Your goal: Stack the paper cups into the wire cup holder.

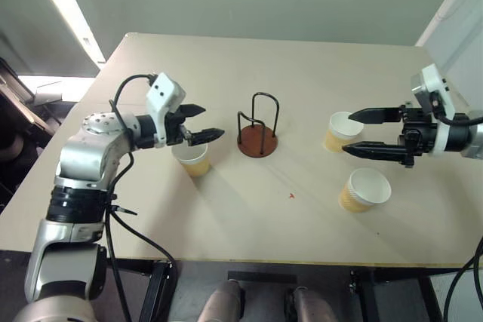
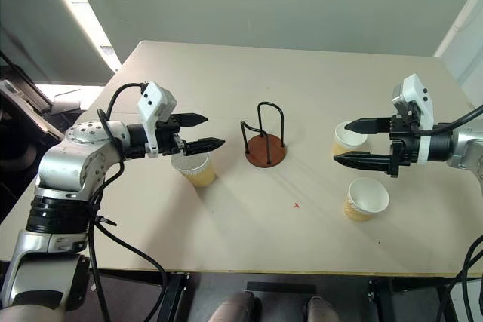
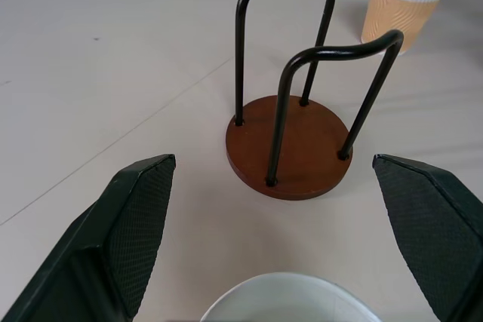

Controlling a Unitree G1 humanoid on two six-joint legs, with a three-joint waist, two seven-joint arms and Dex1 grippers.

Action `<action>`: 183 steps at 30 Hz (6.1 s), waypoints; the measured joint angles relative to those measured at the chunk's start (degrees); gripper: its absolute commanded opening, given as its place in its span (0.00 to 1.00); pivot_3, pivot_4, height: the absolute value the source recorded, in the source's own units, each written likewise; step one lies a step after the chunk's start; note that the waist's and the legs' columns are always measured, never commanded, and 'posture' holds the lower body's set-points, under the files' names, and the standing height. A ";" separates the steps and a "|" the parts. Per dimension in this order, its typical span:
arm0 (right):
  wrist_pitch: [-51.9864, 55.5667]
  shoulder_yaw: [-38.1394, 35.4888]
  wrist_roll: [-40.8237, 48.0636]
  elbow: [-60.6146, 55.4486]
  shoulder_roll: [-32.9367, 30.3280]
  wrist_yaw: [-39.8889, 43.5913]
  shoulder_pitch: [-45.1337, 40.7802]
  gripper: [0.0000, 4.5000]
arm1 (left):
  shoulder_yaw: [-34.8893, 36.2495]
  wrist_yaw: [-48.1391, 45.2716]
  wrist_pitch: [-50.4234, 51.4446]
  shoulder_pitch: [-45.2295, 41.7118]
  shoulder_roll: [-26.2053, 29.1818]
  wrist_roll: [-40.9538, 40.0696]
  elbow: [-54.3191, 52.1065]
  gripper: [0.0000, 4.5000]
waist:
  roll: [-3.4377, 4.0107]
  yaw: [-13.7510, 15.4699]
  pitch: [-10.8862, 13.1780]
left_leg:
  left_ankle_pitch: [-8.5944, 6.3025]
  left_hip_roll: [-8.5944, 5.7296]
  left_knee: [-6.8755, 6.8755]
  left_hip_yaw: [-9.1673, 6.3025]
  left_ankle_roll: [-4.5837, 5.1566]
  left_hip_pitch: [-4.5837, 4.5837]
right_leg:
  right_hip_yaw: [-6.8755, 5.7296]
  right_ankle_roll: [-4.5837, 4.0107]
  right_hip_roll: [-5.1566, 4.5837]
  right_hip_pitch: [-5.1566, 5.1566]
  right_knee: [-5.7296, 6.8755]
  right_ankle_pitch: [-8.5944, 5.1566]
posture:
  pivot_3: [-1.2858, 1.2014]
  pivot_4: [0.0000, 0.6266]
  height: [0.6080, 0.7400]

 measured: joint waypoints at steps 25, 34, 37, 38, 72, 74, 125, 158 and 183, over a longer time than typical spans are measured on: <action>-4.97 1.21 -2.68 -2.51 -0.85 -1.21 2.49 1.00 | -5.23 0.57 -7.52 -7.04 -7.33 6.55 11.38 1.00 | -0.01 0.07 0.00 | 0.00 0.01 0.02 0.00 0.01 -0.01 | 0.00 0.01 -0.01 0.02 0.02 0.01 | 0.52 0.24 1.00; -4.92 0.95 -2.31 -3.16 -1.24 -1.68 3.21 1.00 | -6.36 0.88 -12.19 -11.25 -12.74 10.13 20.63 1.00 | -0.01 0.10 0.00 | 0.01 0.01 0.04 0.00 0.02 -0.02 | 0.00 0.02 -0.01 0.02 0.03 0.01 | 0.52 0.24 1.00; -4.93 0.80 -2.30 -3.17 -1.28 -1.93 3.38 1.00 | -6.60 0.73 -13.22 -11.97 -14.47 10.56 22.51 0.87 | -0.01 0.09 0.01 | 0.01 0.01 0.03 0.00 0.02 -0.02 | 0.00 0.02 0.00 0.02 0.04 0.01 | 0.52 0.24 1.00; -4.93 0.77 -2.30 -3.16 -1.30 -2.03 3.50 1.00 | -6.68 0.62 -13.47 -12.11 -14.79 10.65 22.97 0.78 | -0.01 0.09 0.01 | 0.01 0.01 0.03 0.01 0.02 -0.02 | 0.00 0.02 0.00 0.02 0.04 0.01 | 0.52 0.24 1.00; -0.29 -9.64 2.44 -8.56 -10.33 0.72 13.19 1.00 | -12.65 -18.87 -16.18 -14.31 -17.12 10.98 24.45 0.01 | -0.02 0.40 0.01 | 0.01 0.01 0.13 0.01 0.04 -0.17 | -0.01 0.07 0.00 0.01 0.05 0.03 | 0.52 0.24 1.00; 0.71 -12.27 3.28 -9.76 -11.18 0.88 14.78 1.00 | -13.64 -20.69 -17.32 -14.32 -17.11 11.14 24.42 0.01 | -0.02 0.41 0.01 | 0.01 0.01 0.14 0.00 0.05 -0.16 | -0.01 0.07 0.00 0.01 0.04 0.03 | 0.52 0.24 1.00; -22.01 18.46 -20.75 12.66 -3.87 3.75 -11.65 1.00 | -3.73 -22.04 -7.54 -17.59 -5.05 4.40 6.32 0.81 | -0.02 -0.35 0.00 | -0.03 0.02 0.30 -0.03 0.25 -0.33 | -0.01 0.21 0.02 -0.15 0.04 0.01 | 0.52 0.24 1.00; -48.33 27.55 -48.93 51.54 12.59 10.08 -26.69 0.23 | -5.08 -22.84 -3.73 -8.59 7.58 1.93 -5.64 0.83 | -0.01 -0.74 0.00 | -0.04 0.00 0.18 -0.13 0.18 -0.33 | -0.07 0.12 -0.01 -0.13 0.04 0.02 | 0.52 0.24 1.00; -1.93 17.70 -15.09 -2.83 -2.23 23.47 -33.16 0.01 | -5.40 -26.81 -2.32 -9.94 8.29 -2.99 -4.30 0.83 | 0.08 -1.00 0.05 | 0.00 0.00 -0.11 -0.22 0.06 -0.32 | -0.12 0.02 0.00 -0.04 -0.51 -0.04 | 0.52 0.24 1.00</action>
